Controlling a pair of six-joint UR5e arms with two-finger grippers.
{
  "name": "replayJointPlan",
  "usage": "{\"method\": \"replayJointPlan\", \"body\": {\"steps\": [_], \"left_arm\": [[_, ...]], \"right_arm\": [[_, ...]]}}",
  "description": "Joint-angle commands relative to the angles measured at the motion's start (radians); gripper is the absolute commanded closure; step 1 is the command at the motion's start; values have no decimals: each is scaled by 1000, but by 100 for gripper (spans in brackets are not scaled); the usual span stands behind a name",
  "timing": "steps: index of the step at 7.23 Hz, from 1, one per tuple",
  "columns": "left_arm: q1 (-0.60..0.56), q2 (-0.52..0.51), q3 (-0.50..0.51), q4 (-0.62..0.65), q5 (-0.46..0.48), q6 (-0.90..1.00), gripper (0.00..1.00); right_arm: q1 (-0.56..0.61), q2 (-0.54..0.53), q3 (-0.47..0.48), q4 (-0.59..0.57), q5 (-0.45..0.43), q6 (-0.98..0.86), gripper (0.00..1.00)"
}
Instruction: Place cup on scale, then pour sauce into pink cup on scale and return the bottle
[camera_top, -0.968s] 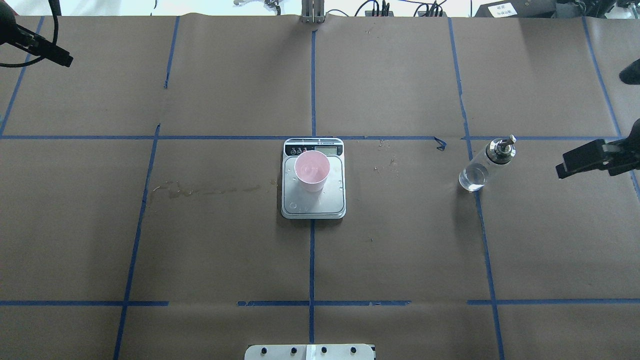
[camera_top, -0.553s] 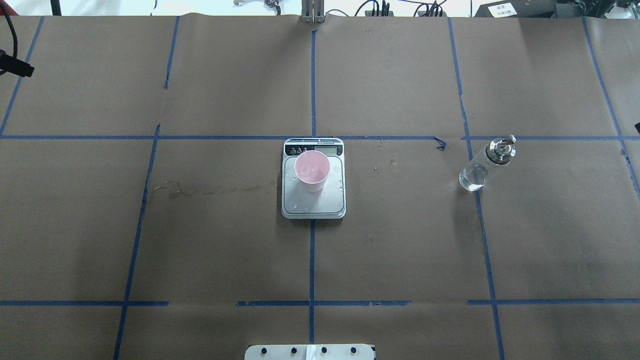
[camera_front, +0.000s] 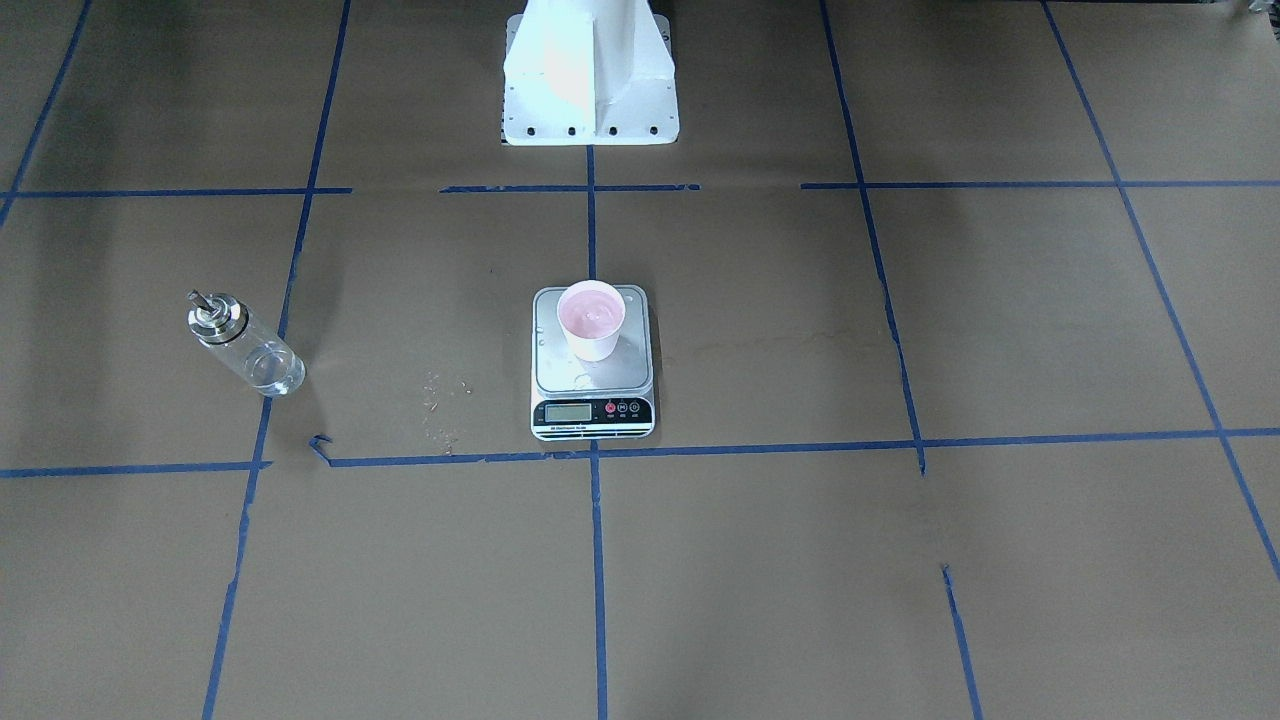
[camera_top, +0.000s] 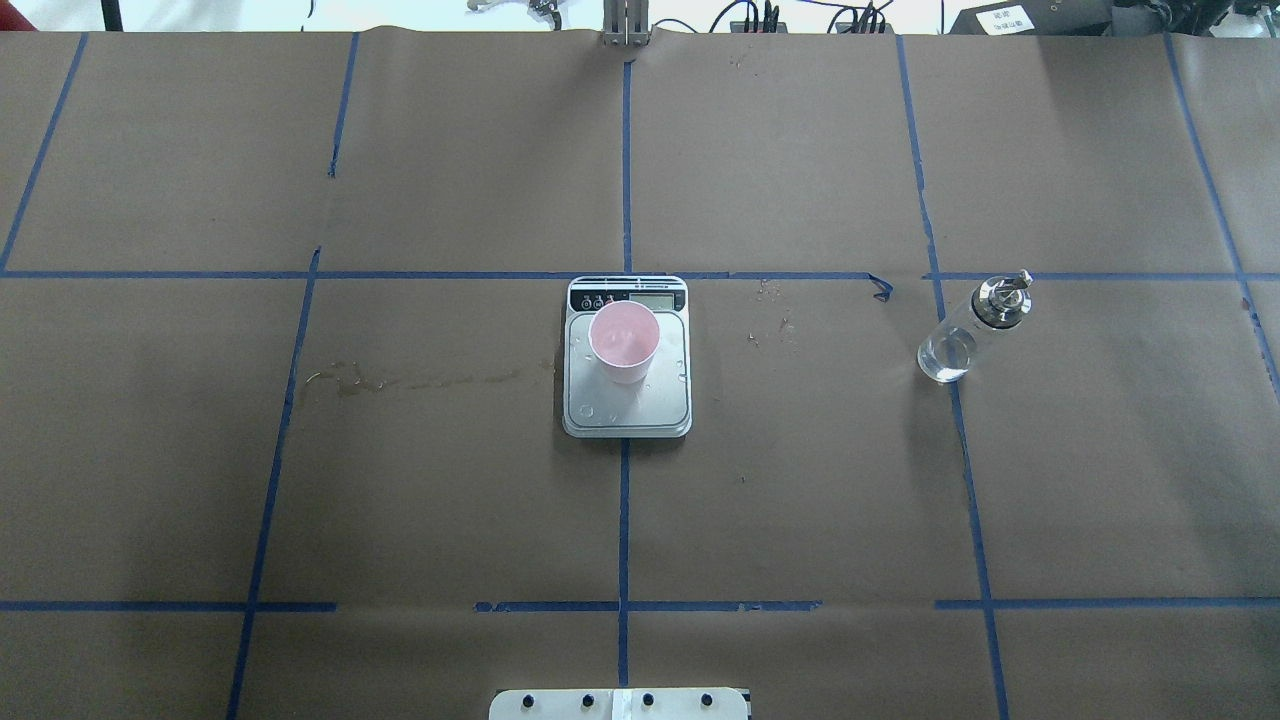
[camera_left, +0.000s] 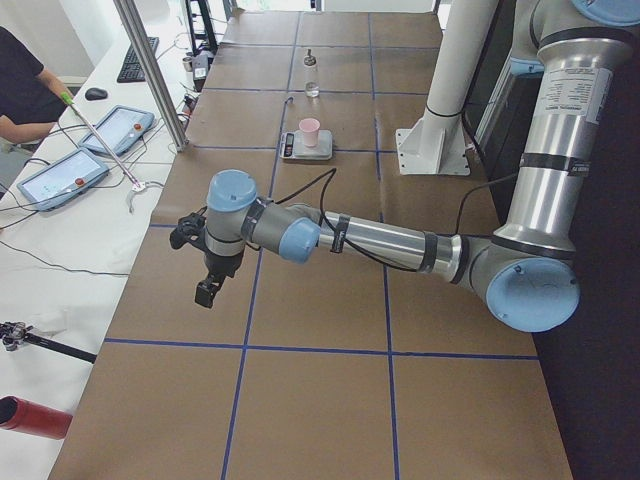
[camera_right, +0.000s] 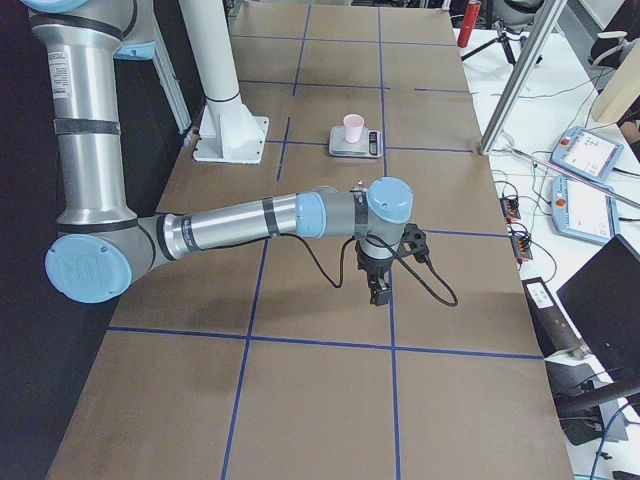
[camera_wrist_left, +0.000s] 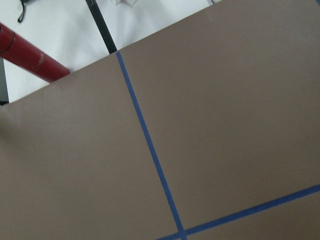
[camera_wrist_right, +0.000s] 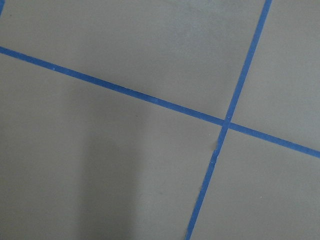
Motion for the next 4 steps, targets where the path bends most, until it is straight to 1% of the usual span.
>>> {"method": "replayJointPlan", "body": {"steps": [1, 2, 3, 4], "left_arm": [[-12, 98, 26, -38, -29, 11, 0], [-10, 100, 49, -37, -25, 6, 0], [-10, 92, 40, -4, -28, 6, 0], [-10, 58, 43, 101, -29, 9, 0]], "right_arm": [[3, -14, -7, 9, -20, 2, 0], [3, -31, -11, 8, -20, 2, 0], [1, -31, -27, 6, -20, 4, 0], [1, -31, -62, 8, -23, 4, 0]]}}
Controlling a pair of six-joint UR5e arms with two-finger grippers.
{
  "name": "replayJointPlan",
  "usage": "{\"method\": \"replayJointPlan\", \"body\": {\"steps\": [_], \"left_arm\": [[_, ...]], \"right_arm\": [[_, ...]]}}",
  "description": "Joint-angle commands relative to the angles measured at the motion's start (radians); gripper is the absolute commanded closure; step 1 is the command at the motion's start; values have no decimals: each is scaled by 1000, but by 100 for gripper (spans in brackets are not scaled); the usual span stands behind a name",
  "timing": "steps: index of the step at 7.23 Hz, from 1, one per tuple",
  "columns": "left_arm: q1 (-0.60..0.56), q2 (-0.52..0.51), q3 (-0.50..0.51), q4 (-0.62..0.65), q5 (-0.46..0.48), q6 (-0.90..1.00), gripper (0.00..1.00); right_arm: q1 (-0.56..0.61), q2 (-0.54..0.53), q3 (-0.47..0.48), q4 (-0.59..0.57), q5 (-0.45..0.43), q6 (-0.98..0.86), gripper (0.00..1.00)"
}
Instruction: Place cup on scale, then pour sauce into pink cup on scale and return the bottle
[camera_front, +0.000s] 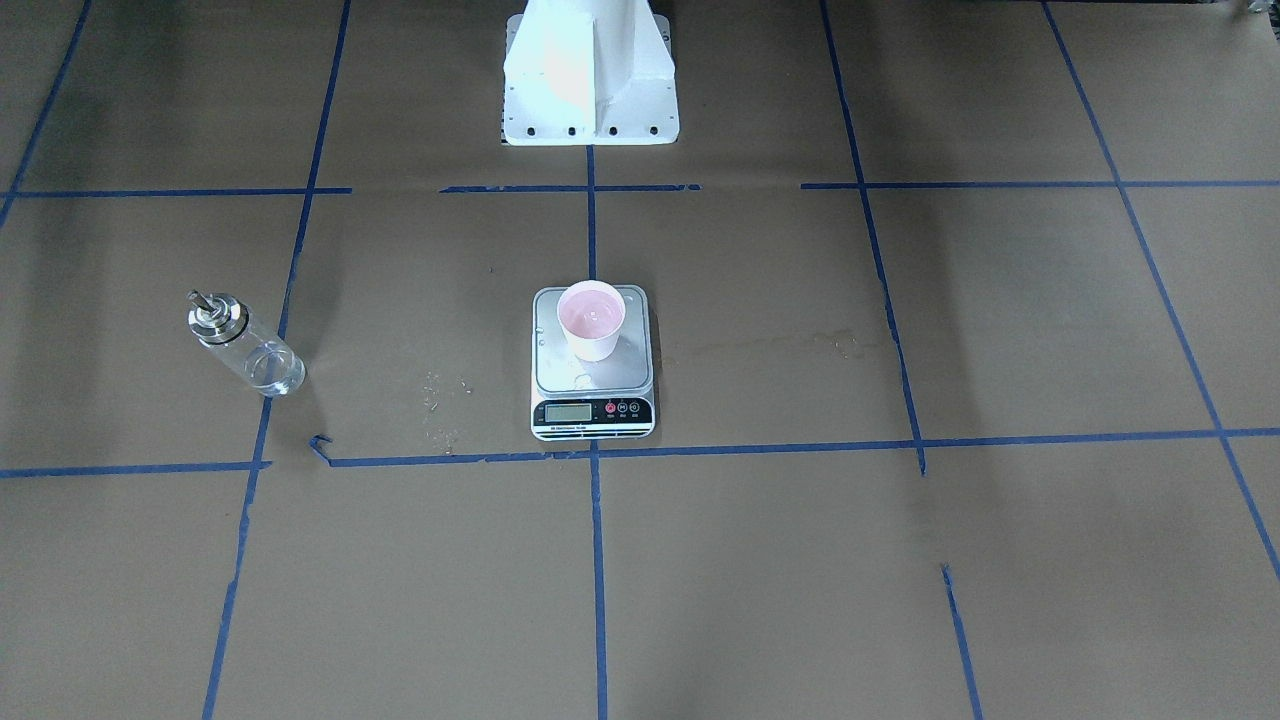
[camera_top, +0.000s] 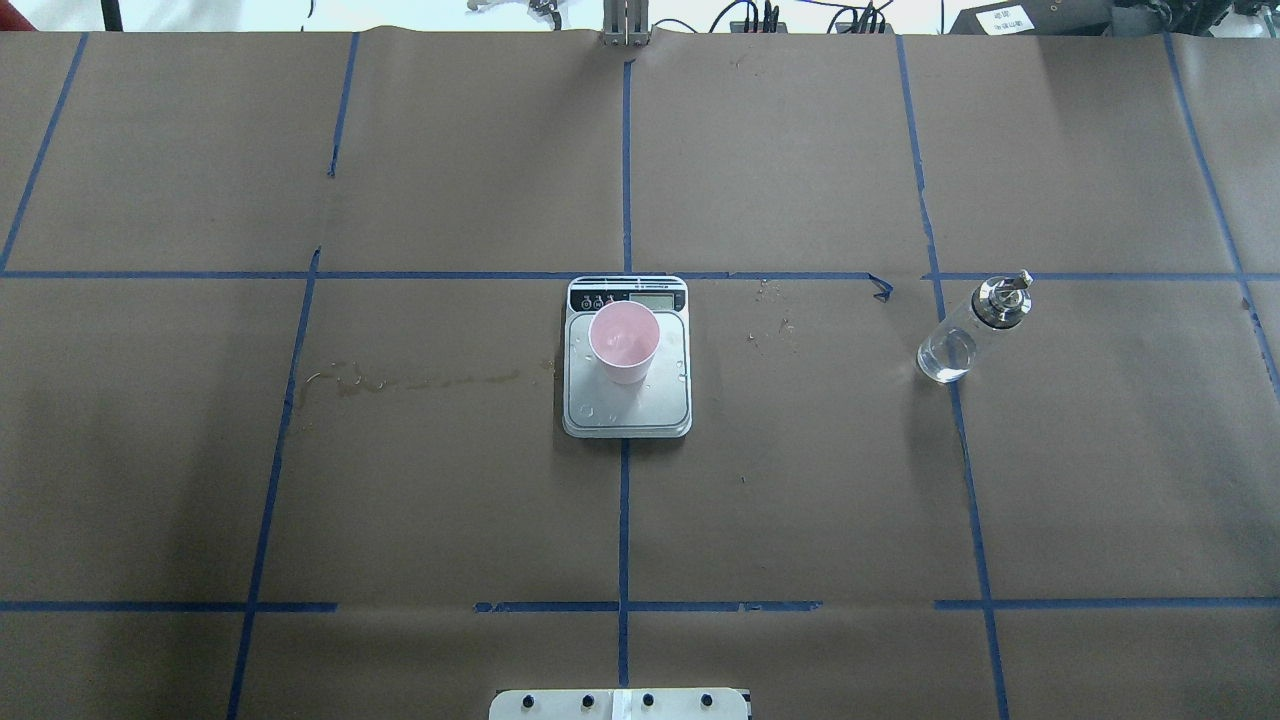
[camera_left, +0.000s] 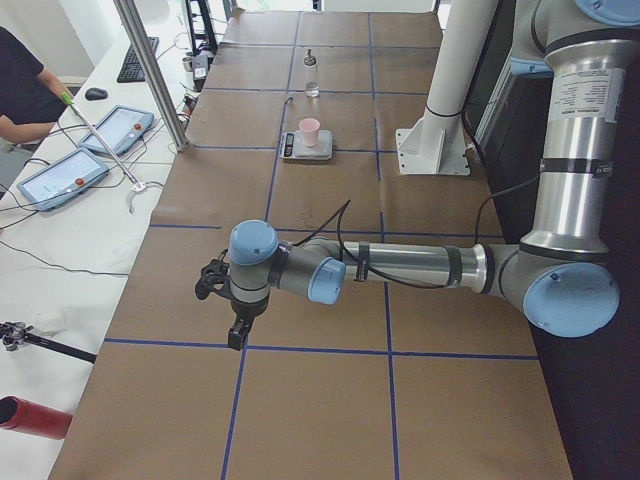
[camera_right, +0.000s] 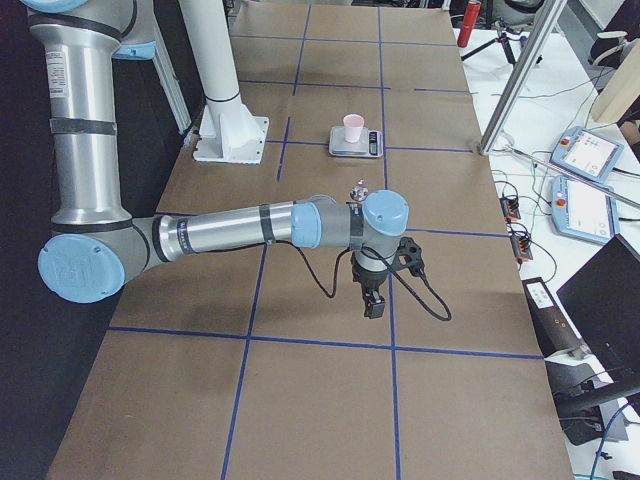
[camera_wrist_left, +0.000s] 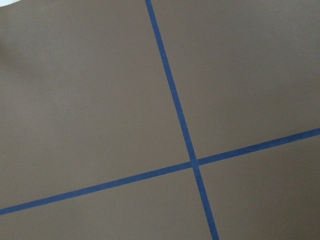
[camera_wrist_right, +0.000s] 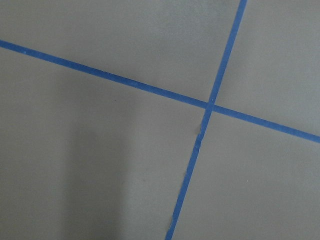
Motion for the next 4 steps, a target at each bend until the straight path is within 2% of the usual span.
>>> {"method": "replayJointPlan", "body": {"steps": [1, 2, 4], "left_arm": [[0, -59, -2, 222, -2, 13, 0], [-4, -60, -19, 283, -5, 72, 0], [-9, -61, -10, 304, -5, 145, 0]], "right_arm": [[-1, 5, -74, 2, -4, 4, 0], [-1, 14, -99, 2, -4, 10, 0], [7, 27, -108, 4, 0, 77, 0]]}}
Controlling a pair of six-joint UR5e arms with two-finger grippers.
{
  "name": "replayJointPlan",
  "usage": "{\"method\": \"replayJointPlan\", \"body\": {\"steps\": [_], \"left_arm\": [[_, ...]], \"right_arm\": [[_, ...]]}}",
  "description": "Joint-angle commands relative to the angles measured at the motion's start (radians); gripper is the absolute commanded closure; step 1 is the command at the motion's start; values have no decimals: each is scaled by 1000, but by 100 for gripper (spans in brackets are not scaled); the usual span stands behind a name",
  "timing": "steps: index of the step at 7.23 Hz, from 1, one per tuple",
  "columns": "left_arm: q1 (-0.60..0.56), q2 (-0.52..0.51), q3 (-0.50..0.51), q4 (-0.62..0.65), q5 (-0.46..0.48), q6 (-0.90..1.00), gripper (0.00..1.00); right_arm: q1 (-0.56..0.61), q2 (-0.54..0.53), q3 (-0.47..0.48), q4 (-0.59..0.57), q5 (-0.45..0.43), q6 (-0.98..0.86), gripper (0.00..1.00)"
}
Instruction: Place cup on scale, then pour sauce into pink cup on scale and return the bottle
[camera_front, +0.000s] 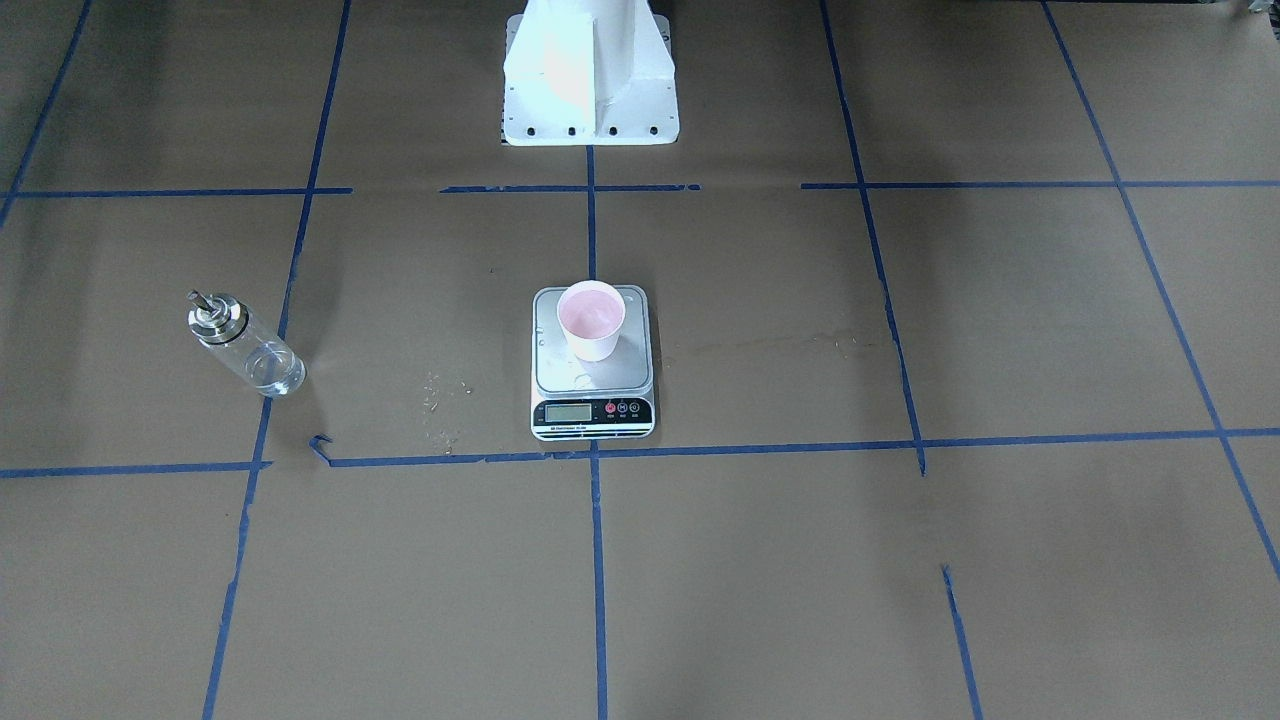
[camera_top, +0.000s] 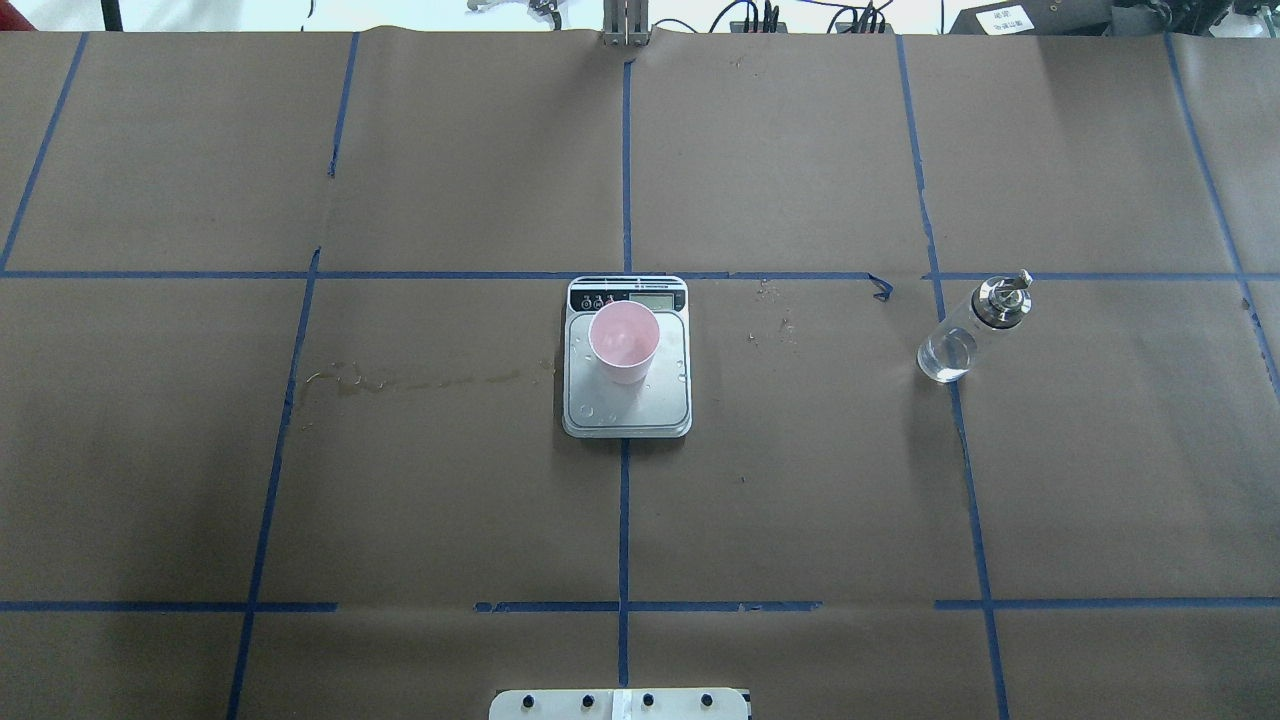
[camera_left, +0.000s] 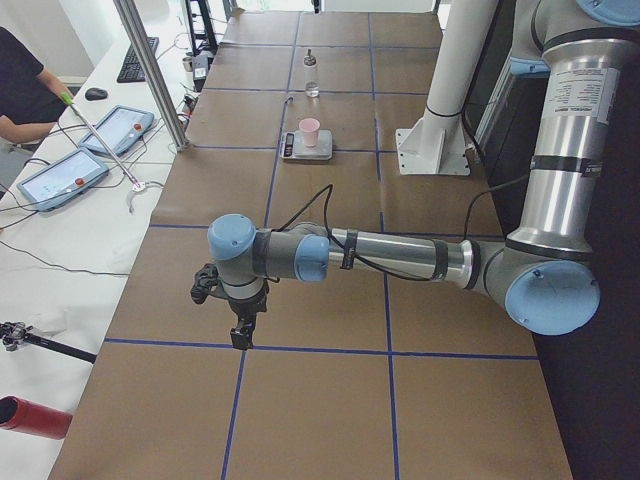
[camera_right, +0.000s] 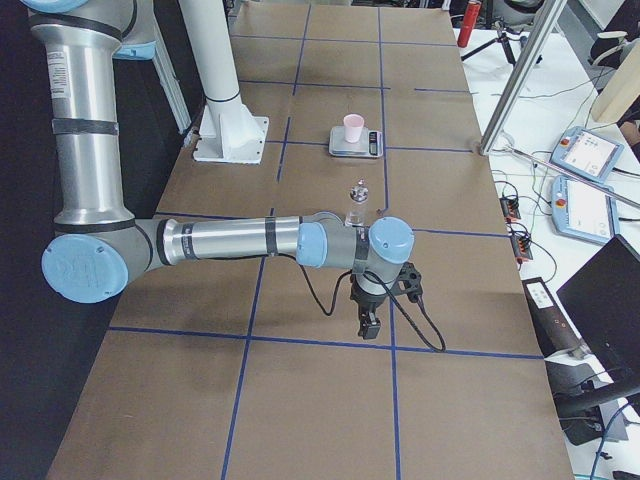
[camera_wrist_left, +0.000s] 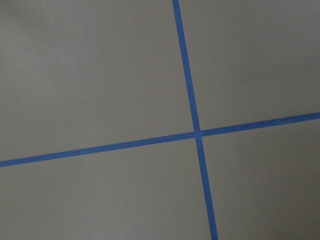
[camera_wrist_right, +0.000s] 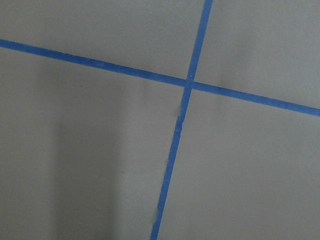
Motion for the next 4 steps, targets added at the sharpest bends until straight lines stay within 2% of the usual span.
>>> {"method": "replayJointPlan", "body": {"steps": [1, 3, 4], "left_arm": [[-4, -1, 5, 21, 0, 33, 0], [-7, 2, 4, 19, -3, 35, 0], [-7, 1, 2, 18, -3, 35, 0]], "right_arm": [[21, 17, -3, 2, 17, 127, 0], [30, 3, -9, 150, 42, 221, 0], [32, 0, -12, 180, 43, 245, 0]]}}
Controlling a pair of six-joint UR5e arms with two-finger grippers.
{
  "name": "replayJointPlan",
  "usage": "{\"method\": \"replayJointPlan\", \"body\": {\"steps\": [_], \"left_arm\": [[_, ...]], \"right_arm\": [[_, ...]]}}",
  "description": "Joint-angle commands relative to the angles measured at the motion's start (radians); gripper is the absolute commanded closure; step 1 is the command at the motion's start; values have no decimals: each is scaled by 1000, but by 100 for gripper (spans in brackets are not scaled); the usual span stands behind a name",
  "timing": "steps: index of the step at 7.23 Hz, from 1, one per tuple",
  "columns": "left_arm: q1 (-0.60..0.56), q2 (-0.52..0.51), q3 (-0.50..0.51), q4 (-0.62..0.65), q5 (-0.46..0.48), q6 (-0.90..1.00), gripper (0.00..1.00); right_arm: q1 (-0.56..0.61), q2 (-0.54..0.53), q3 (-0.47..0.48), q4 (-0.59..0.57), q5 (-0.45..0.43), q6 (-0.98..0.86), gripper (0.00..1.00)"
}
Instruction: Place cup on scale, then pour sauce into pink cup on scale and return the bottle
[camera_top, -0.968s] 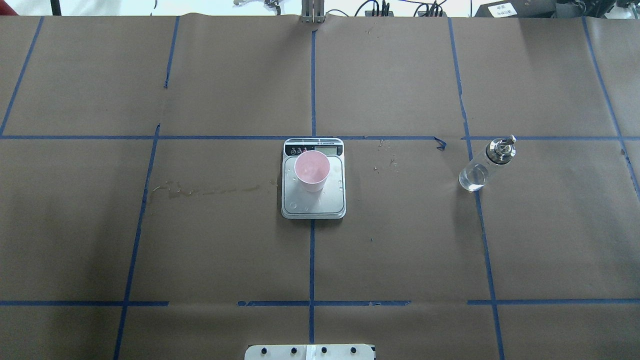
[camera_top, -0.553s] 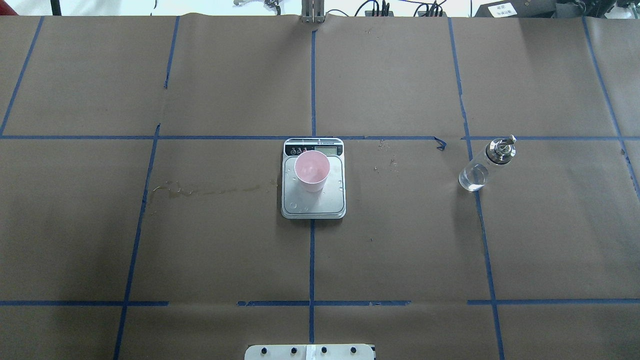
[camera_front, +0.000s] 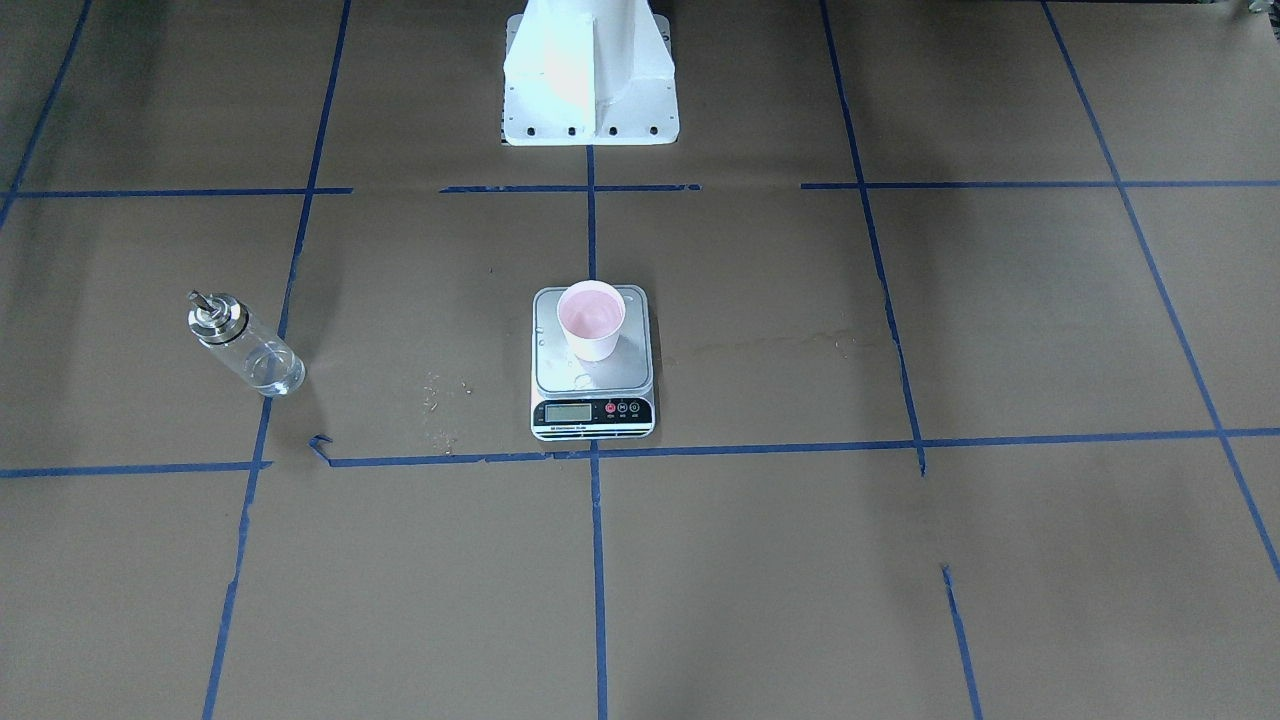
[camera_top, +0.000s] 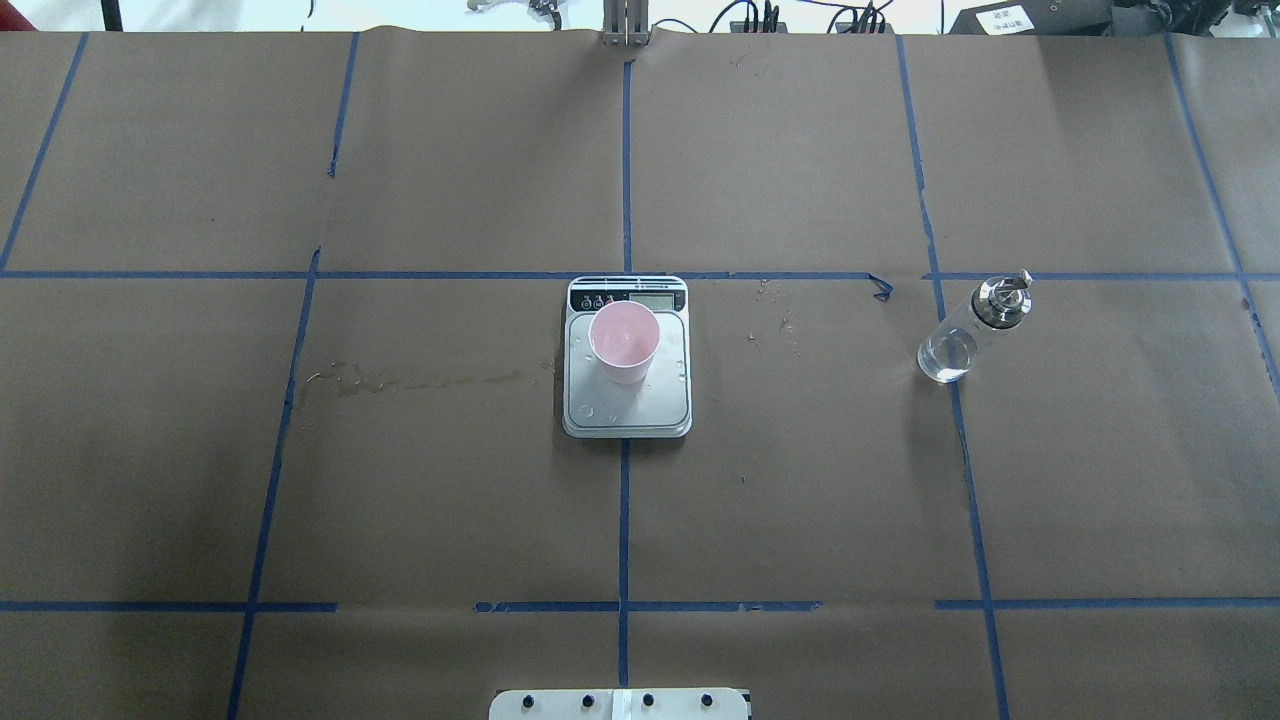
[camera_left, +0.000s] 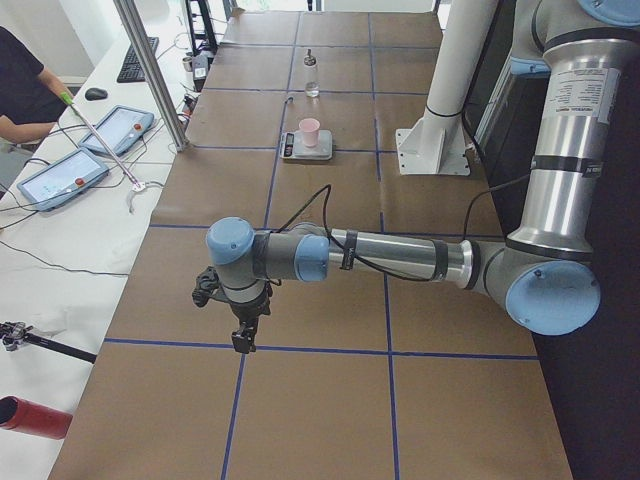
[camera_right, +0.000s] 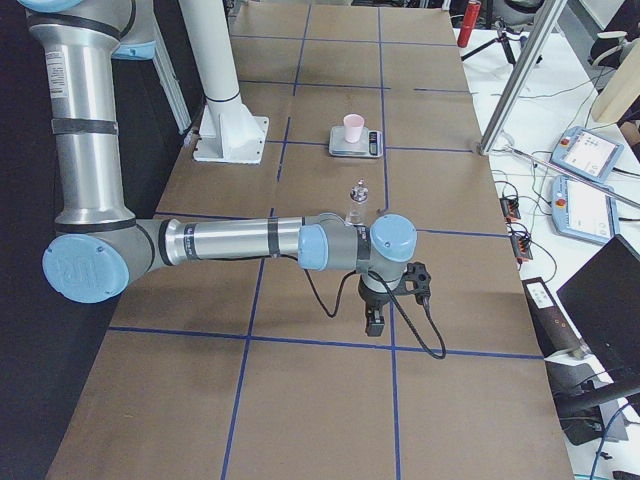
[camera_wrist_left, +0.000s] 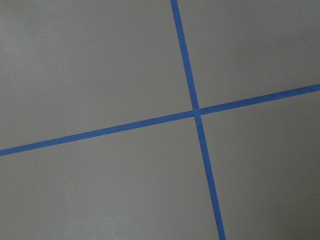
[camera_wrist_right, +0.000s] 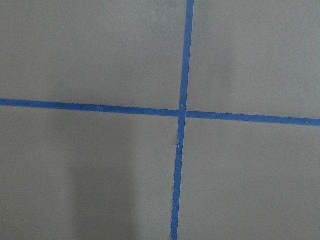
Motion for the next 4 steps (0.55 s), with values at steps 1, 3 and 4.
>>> {"method": "replayJointPlan", "body": {"steps": [1, 3, 4], "left_arm": [[-1, 0, 0, -1, -2, 1, 0], [-1, 3, 2, 0, -4, 1, 0], [-1, 7, 2, 2, -5, 1, 0]], "right_arm": [[5, -5, -5, 61, 6, 46, 0], [4, -2, -4, 61, 9, 46, 0], [4, -1, -4, 61, 9, 46, 0]]}}
